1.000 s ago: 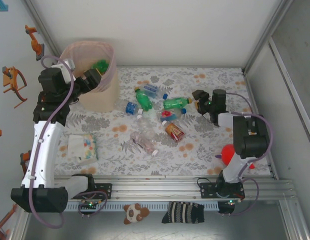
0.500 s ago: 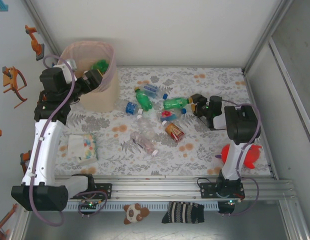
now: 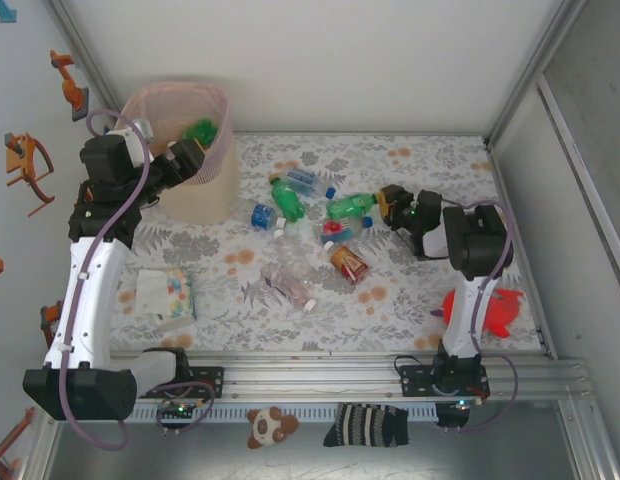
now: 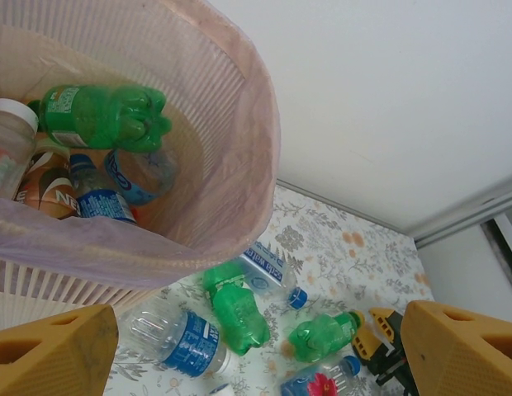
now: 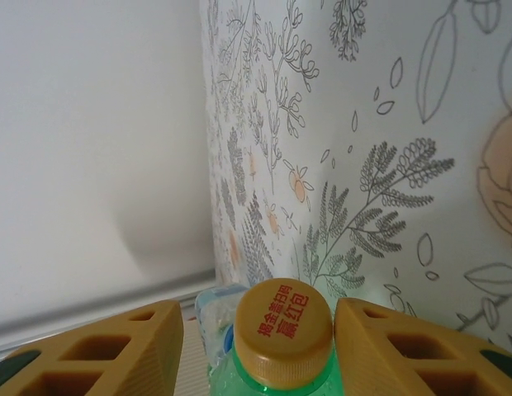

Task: Put the plastic bottles in the bin

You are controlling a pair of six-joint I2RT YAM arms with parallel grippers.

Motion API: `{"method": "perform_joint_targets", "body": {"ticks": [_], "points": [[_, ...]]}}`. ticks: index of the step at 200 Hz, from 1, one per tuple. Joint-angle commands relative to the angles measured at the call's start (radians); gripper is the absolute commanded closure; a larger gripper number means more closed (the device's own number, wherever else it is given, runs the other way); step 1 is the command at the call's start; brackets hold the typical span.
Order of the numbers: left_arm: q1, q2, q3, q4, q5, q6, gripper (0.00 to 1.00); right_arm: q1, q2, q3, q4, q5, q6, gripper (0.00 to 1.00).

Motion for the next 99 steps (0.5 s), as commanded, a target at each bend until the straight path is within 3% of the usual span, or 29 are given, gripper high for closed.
{"method": "perform_joint_targets", "body": {"ticks": [1, 22, 57, 99], "points": [[0.008, 0.001, 0.034, -0.015, 0.000, 0.025, 0.12, 0.015, 0.016, 0.034, -0.007, -0.014, 0.019, 0.51], [0.011, -0.001, 0.036, -0.019, -0.002, 0.025, 0.12, 0.019, -0.012, 0.036, -0.111, -0.019, -0.013, 0.52], [0.013, 0.000, 0.035, -0.022, -0.008, 0.024, 0.12, 0.022, -0.090, 0.093, -0.453, 0.001, -0.158, 0.51], [0.018, -0.005, 0.036, -0.025, -0.010, 0.026, 0.12, 0.022, -0.064, 0.157, -0.521, -0.004, -0.173, 0.52]]}}
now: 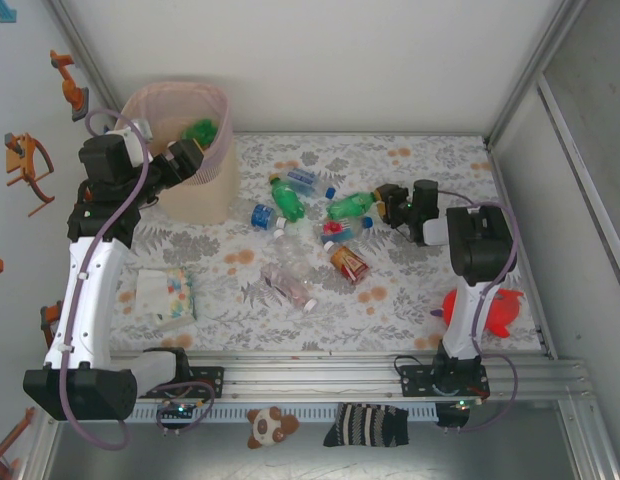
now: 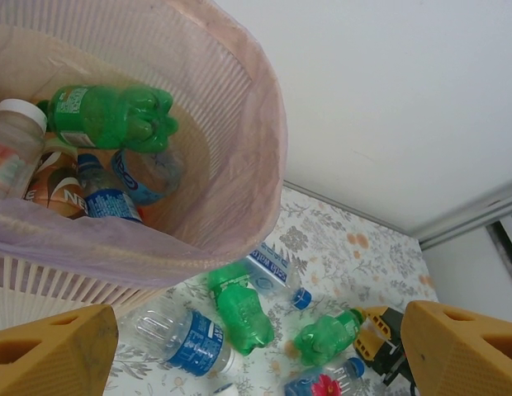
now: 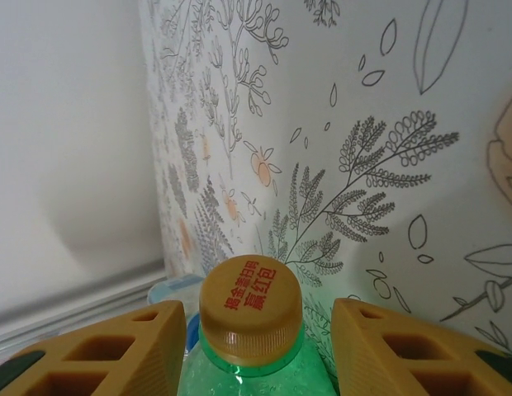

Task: Put the plastic bottles in the bin

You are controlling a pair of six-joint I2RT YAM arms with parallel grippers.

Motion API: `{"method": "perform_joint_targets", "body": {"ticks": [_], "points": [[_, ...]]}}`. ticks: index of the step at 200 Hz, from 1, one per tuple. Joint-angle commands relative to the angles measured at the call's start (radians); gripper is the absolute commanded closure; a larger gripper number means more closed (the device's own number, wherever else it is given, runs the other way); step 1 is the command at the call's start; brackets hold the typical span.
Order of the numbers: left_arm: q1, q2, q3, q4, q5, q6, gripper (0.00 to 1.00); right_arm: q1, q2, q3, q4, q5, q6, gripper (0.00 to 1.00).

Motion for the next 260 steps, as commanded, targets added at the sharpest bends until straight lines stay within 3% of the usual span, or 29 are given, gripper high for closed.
{"method": "perform_joint_targets", "body": {"ticks": [1, 70, 150, 220, 260], "points": [[0.010, -0.005, 0.032, -0.011, -0.004, 0.024, 0.12, 0.006, 0.001, 0.039, -0.127, 0.008, -0.045, 0.52], [0.028, -0.013, 0.032, -0.020, -0.007, 0.028, 0.11, 0.006, 0.044, 0.094, -0.108, 0.004, -0.033, 0.54], [0.037, -0.023, 0.029, -0.025, -0.009, 0.028, 0.11, 0.006, 0.051, 0.100, -0.079, 0.011, -0.012, 0.65], [0.036, -0.045, -0.002, 0.037, 0.064, 0.021, 0.12, 0.003, -0.077, 0.081, -0.090, 0.023, -0.060, 0.74], [0.031, -0.056, -0.031, 0.111, 0.158, 0.018, 0.12, 0.003, -0.221, 0.113, -0.240, 0.016, -0.245, 0.75]]}}
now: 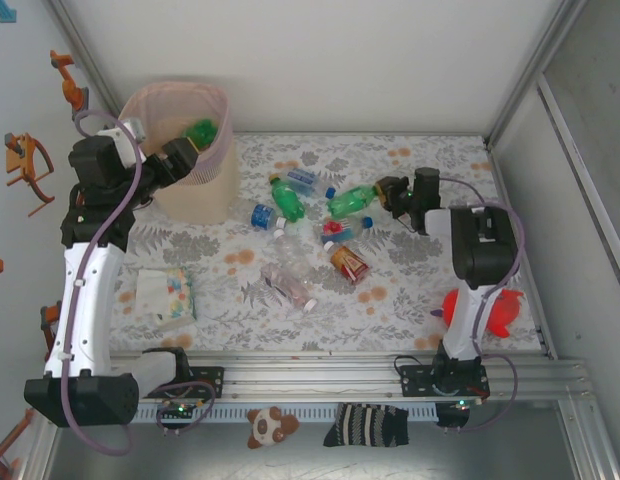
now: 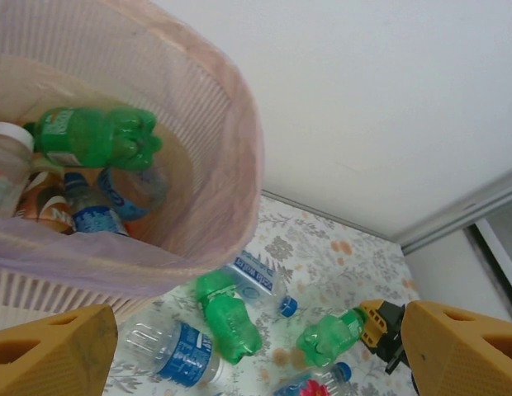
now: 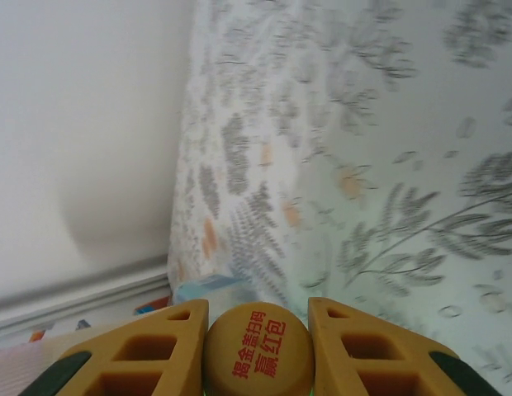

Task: Put the plastic bottles in the bin

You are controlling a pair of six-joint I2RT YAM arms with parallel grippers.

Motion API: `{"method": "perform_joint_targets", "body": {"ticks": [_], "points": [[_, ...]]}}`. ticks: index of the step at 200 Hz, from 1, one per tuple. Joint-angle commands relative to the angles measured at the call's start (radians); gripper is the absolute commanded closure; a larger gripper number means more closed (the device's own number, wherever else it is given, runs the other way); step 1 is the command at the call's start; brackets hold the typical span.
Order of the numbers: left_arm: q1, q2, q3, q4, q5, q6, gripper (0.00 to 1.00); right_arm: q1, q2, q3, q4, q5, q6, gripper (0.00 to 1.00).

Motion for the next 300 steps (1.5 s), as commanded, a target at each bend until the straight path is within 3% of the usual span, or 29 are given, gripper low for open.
{"method": "perform_joint_targets", "body": {"ticks": [1, 50, 100, 140, 227, 300], "points": [[-0.001, -0.023, -0.021, 0.074, 0.087, 0.011, 0.12, 0.002, -0.128, 0.028, -0.099, 0.011, -0.161, 0.75], [-0.045, -0.009, -0.028, 0.156, 0.201, 0.065, 0.14, 0.005, -0.337, 0.075, -0.341, -0.036, -0.457, 0.75], [-0.176, 0.038, -0.021, 0.211, 0.274, 0.192, 0.15, 0.037, -0.509, 0.174, -0.625, -0.113, -0.768, 0.75], [-0.298, 0.096, -0.015, 0.262, 0.345, 0.253, 0.14, 0.078, -0.618, 0.239, -0.798, -0.134, -0.930, 0.76], [-0.557, 0.290, 0.115, 0.305, 0.473, 0.308, 0.08, 0.190, -0.765, 0.289, -0.822, -0.185, -0.976, 0.76], [-0.694, 0.413, 0.192, 0.337, 0.512, 0.300, 0.07, 0.232, -0.798, 0.366, -0.817, -0.184, -0.960, 0.76]]}}
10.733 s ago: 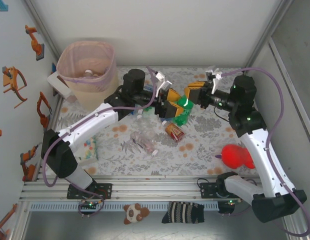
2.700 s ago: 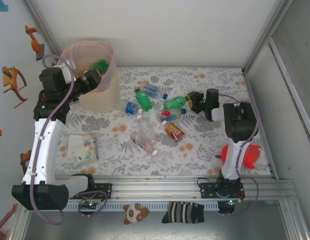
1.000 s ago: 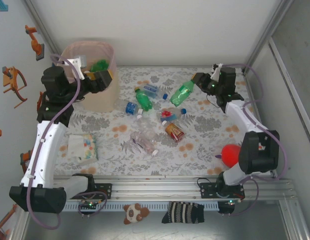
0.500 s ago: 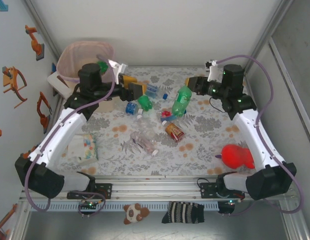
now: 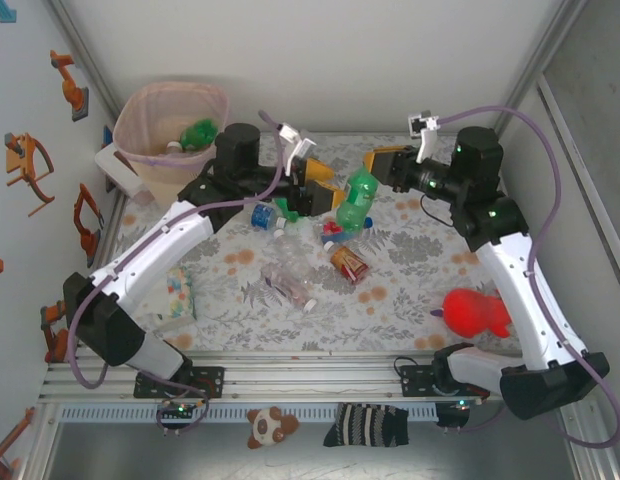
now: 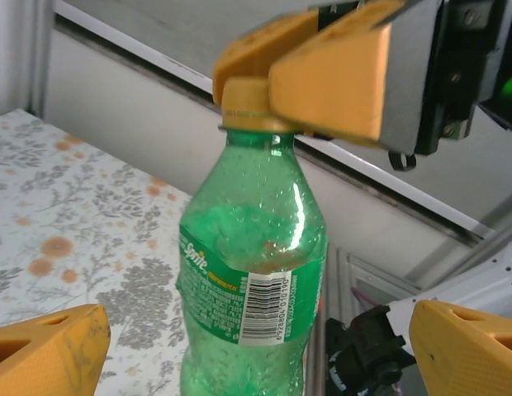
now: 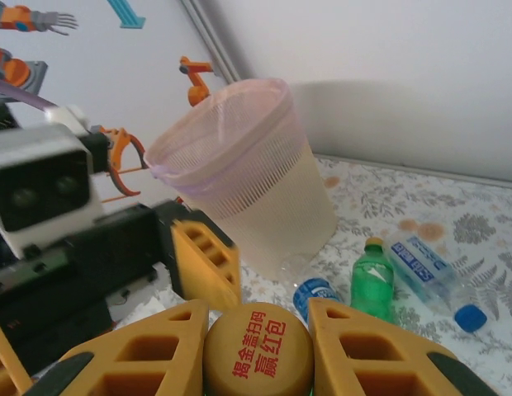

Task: Put the plastic bottles in the bin

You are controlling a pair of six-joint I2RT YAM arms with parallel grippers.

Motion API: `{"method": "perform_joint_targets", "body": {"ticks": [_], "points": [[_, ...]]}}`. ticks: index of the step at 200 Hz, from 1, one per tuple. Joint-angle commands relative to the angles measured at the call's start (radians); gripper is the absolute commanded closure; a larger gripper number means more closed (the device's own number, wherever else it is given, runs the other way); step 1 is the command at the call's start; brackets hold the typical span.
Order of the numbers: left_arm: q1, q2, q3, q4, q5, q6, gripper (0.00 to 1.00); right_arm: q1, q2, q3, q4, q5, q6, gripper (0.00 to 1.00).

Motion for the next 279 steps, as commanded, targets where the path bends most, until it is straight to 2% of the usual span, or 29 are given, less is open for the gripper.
{"method": "perform_joint_targets", "body": {"ticks": [1, 28, 64, 90, 155, 170, 190, 215, 242, 279], "points": [[-0.031, 0.032, 0.048, 0.032, 0.044, 0.021, 0.07, 0.018, -0.022, 0.047, -0.002, -0.020, -0.005, 0.76], [-0.074, 0.064, 0.074, -0.025, 0.045, 0.084, 0.10, 0.024, -0.033, 0.062, -0.003, -0.010, 0.010, 0.76], [-0.103, 0.079, 0.092, -0.069, 0.045, 0.155, 0.21, 0.030, -0.037, 0.078, -0.018, -0.005, 0.014, 0.76], [-0.106, 0.070, 0.081, -0.058, 0.030, 0.174, 0.32, 0.033, -0.033, 0.096, -0.034, -0.001, 0.014, 0.76], [-0.109, 0.070, 0.085, -0.055, 0.026, 0.195, 0.44, 0.041, -0.028, 0.122, -0.054, 0.009, 0.012, 0.75], [-0.108, 0.067, 0.083, -0.054, 0.024, 0.196, 0.46, 0.043, -0.032, 0.126, -0.061, 0.018, 0.011, 0.69], [-0.106, 0.059, 0.085, -0.055, 0.009, 0.196, 0.46, 0.045, -0.042, 0.127, -0.077, 0.042, 0.010, 0.54], [-0.100, 0.043, 0.076, -0.059, -0.013, 0.199, 0.47, 0.046, -0.060, 0.140, -0.114, 0.086, 0.002, 0.40], [-0.082, 0.024, 0.074, -0.067, -0.052, 0.195, 0.48, 0.047, -0.094, 0.145, -0.155, 0.180, -0.013, 0.36], [-0.017, -0.018, 0.074, -0.096, -0.139, 0.171, 0.47, 0.046, -0.141, 0.133, -0.173, 0.255, -0.028, 0.36]]}}
